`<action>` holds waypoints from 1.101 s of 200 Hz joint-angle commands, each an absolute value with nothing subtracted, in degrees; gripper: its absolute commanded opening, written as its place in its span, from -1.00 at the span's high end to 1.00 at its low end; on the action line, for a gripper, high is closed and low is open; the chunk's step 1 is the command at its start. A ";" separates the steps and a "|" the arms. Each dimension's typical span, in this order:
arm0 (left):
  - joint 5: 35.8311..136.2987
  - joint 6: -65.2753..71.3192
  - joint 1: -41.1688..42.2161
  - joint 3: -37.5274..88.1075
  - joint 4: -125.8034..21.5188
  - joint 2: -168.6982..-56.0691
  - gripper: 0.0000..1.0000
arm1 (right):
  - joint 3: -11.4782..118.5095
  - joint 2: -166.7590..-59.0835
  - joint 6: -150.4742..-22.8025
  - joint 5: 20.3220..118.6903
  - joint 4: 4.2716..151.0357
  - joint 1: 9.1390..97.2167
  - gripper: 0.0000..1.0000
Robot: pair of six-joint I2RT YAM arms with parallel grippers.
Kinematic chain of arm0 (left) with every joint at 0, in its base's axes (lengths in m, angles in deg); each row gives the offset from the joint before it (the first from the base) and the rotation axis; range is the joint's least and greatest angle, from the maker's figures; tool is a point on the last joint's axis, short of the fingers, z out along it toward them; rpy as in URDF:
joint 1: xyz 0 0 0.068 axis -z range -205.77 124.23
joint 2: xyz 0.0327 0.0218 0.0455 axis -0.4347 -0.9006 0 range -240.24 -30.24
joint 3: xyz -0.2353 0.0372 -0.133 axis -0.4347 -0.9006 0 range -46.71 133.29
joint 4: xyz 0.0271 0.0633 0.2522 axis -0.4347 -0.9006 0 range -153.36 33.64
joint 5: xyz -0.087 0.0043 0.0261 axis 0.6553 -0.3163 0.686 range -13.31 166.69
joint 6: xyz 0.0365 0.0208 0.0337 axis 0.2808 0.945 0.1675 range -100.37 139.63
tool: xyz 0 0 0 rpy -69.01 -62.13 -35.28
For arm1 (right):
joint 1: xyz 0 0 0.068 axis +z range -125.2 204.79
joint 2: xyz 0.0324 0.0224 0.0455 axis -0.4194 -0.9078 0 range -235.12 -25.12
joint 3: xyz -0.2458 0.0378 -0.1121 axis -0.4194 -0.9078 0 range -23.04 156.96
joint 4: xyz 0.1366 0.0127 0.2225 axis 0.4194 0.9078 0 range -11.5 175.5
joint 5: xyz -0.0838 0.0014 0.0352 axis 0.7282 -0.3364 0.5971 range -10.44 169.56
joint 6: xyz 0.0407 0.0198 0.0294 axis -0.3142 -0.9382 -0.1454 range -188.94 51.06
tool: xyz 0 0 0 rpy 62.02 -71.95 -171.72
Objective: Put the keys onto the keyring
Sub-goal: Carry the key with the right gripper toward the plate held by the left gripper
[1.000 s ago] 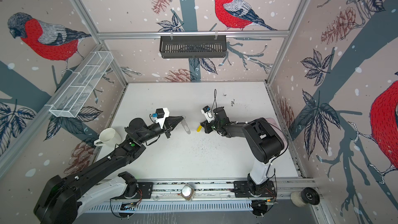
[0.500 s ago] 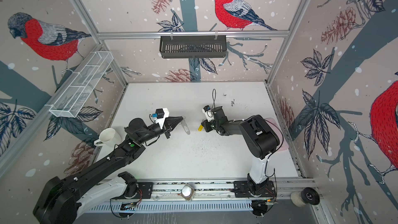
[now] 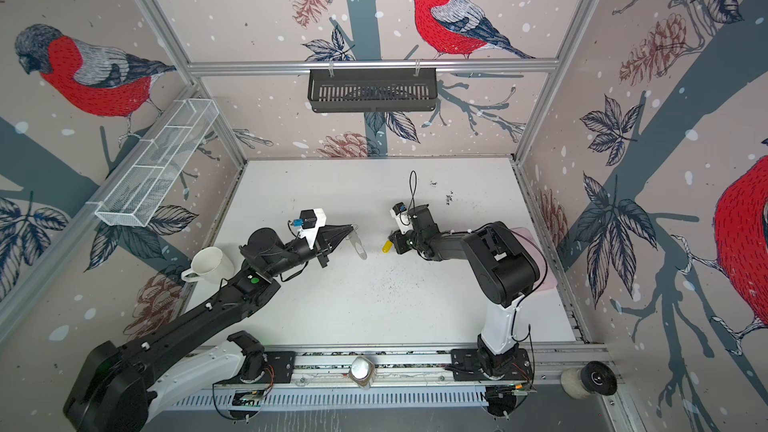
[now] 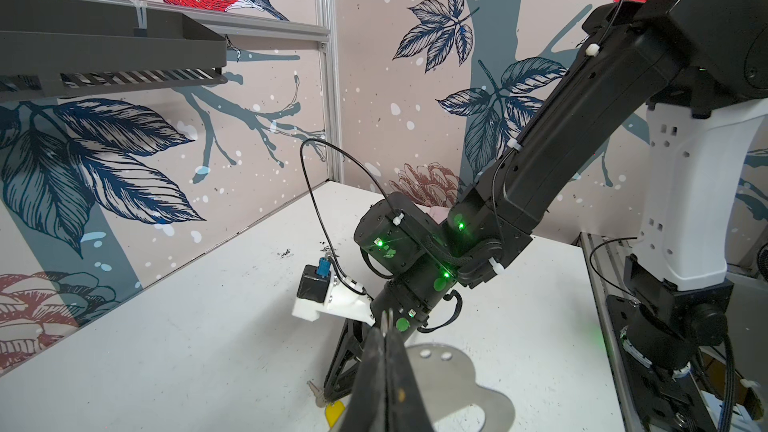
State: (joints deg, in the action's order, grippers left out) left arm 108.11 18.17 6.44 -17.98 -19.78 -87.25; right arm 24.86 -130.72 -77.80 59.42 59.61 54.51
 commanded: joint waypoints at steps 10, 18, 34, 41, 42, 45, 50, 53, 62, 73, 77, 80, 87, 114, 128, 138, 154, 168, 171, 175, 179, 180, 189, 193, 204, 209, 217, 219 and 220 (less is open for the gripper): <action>108.16 18.73 6.49 -18.01 -17.95 -87.19 1.00 | 25.46 -130.57 -77.66 60.22 60.65 54.95 0.75; 108.17 18.75 6.48 -17.98 -18.15 -87.19 1.00 | 25.63 -130.52 -77.63 60.14 60.66 55.04 0.78; 107.99 18.76 6.40 -18.08 -18.39 -86.85 1.00 | 25.75 -130.51 -77.45 59.85 60.76 55.09 0.86; 107.99 18.79 6.47 -18.14 -18.39 -86.68 1.00 | 25.91 -130.39 -77.39 59.61 60.88 55.15 0.91; 107.99 18.77 6.48 -18.14 -18.39 -86.67 1.00 | 25.96 -130.32 -77.38 59.61 60.86 55.13 0.92; 107.92 18.79 6.48 -18.15 -18.39 -86.60 1.00 | 25.94 -130.24 -77.35 59.53 60.95 55.12 0.94; 107.91 18.77 6.47 -18.23 -18.40 -86.50 1.00 | 26.08 -130.02 -77.29 59.45 60.95 55.12 0.96; 107.90 18.75 6.49 -18.23 -18.39 -86.43 1.00 | 26.09 -129.86 -77.15 59.36 60.99 55.16 0.97; 107.82 18.79 6.48 -18.38 -18.42 -86.23 1.00 | 26.26 -129.20 -76.88 59.39 61.36 55.20 0.99; 107.79 18.81 6.42 -18.43 -18.40 -86.14 1.00 | 26.27 -127.99 -76.63 59.52 61.98 55.23 1.00; 107.72 18.79 6.49 -18.48 -18.32 -86.14 1.00 | 26.20 -127.40 -76.32 59.56 62.06 55.28 1.00; 107.79 18.75 6.49 -18.52 -18.31 -86.14 1.00 | 26.12 -126.88 -76.23 59.59 62.13 55.32 1.00; 107.85 18.75 6.47 -18.50 -18.26 -86.14 1.00 | 25.93 -125.72 -76.01 59.85 62.30 55.21 1.00; 107.96 18.53 6.40 -18.66 -17.61 -86.53 1.00 | 25.23 -121.55 -74.08 57.19 62.64 55.21 1.00; 107.90 18.48 6.35 -18.56 -17.68 -86.63 1.00 | 23.94 -118.87 -72.61 54.00 61.62 55.34 1.00; 108.01 18.53 6.48 -18.59 -17.73 -86.58 1.00 | 22.49 -117.02 -72.26 52.57 60.29 55.12 1.00; 108.06 18.53 6.49 -18.59 -17.85 -86.58 1.00 | 21.19 -114.44 -71.49 50.51 59.22 54.89 1.00; 108.19 18.73 6.48 -18.49 -18.02 -86.67 1.00 | 20.84 -112.55 -70.90 48.29 59.21 54.64 1.00; 108.24 18.79 6.48 -18.40 -18.10 -86.73 1.00 | 20.82 -112.16 -70.81 47.93 59.19 54.65 1.00; 108.36 18.88 6.48 -18.28 -18.28 -86.75 1.00 | 20.82 -111.59 -70.71 47.49 59.25 54.61 1.00; 108.36 18.98 6.49 -18.24 -18.39 -86.84 1.00 | 20.82 -111.00 -70.58 46.90 59.21 54.57 1.00; 108.35 19.00 6.49 -18.19 -18.48 -86.88 1.00 | 20.82 -110.86 -70.55 46.80 59.19 54.54 1.00; 108.38 19.23 6.44 -17.93 -18.84 -87.08 1.00 | 20.78 -109.53 -70.23 45.50 59.17 54.46 1.00; 108.30 19.35 6.46 -17.78 -19.00 -87.22 1.00 | 20.77 -108.88 -70.11 45.05 59.17 54.49 1.00; 108.33 19.69 6.43 -17.32 -19.68 -87.66 1.00 | 20.91 -107.10 -69.70 43.51 59.02 54.43 1.00; 108.47 19.96 6.48 -17.02 -20.03 -87.87 1.00 | 20.99 -106.34 -69.50 42.66 59.03 54.43 1.00; 108.80 20.28 6.42 -16.55 -20.49 -88.18 1.00 | 21.24 -104.97 -69.30 41.32 59.04 54.40 1.00; 108.85 20.32 6.47 -16.45 -20.57 -88.28 1.00 | 21.32 -104.61 -69.25 40.80 58.96 54.43 1.00; 108.90 20.37 6.48 -16.42 -20.62 -88.26 1.00 | 21.33 -104.46 -69.23 40.62 58.98 54.42 1.00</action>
State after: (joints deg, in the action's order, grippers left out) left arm 108.11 18.68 6.44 -17.74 -20.51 -87.67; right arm 20.86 -107.49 -70.94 46.57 61.01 54.40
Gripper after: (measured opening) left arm 0.048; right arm 0.049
